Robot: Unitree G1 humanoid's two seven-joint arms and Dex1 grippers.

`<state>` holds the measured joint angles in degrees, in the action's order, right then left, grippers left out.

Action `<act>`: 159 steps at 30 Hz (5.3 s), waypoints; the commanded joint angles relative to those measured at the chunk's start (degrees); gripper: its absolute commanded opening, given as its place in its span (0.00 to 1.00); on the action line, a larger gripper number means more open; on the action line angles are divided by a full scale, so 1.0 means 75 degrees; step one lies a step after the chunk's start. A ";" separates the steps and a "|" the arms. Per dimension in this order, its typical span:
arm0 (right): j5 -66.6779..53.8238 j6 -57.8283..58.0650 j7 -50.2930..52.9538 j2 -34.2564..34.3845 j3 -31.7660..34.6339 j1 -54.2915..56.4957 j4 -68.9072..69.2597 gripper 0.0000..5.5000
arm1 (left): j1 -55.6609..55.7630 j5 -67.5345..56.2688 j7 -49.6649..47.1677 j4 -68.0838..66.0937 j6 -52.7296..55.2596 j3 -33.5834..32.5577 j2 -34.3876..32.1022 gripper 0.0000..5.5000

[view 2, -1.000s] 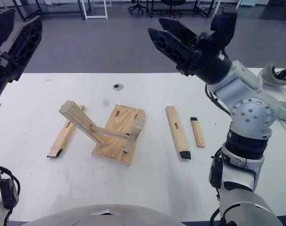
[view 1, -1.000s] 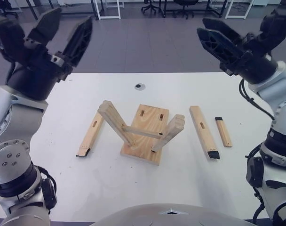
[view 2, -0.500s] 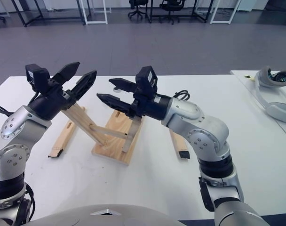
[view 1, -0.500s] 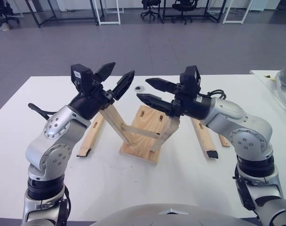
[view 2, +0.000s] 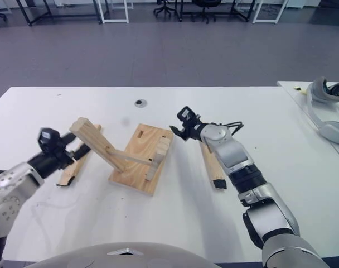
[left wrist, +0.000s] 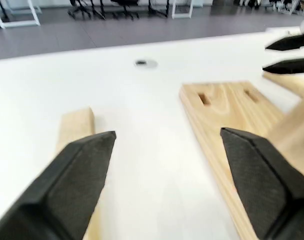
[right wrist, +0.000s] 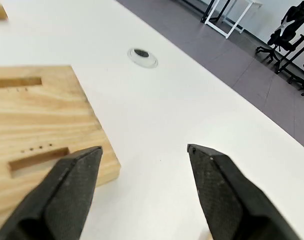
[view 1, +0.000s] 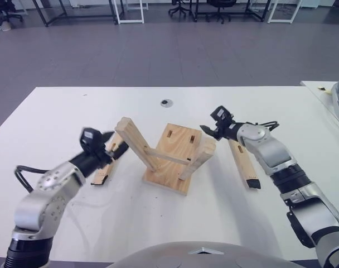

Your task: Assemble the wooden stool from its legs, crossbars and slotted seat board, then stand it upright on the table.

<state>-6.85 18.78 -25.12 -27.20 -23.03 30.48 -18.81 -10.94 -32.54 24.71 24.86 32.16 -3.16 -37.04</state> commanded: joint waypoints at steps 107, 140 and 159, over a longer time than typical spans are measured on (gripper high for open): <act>0.3470 -0.3499 -0.3438 -0.0317 -0.0473 0.0729 -0.2468 0.58 | -0.0725 0.3878 0.2977 -0.0170 -0.1798 0.0829 -0.1024 0.70; 0.0779 0.0970 -0.0481 -0.0299 0.4082 -0.1289 0.0197 0.58 | 0.1119 0.2391 -0.0565 -0.0765 -0.0960 -0.2006 0.1675 0.70; 0.0503 0.0911 0.0232 -0.0139 0.4243 -0.1884 0.0644 0.58 | -0.0118 0.2015 -0.0494 0.0559 -0.0010 -0.1683 0.1699 0.70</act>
<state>-3.24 22.80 -23.26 -26.16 8.25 18.76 -14.95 -10.95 -15.33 21.91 24.28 31.00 -14.47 -25.85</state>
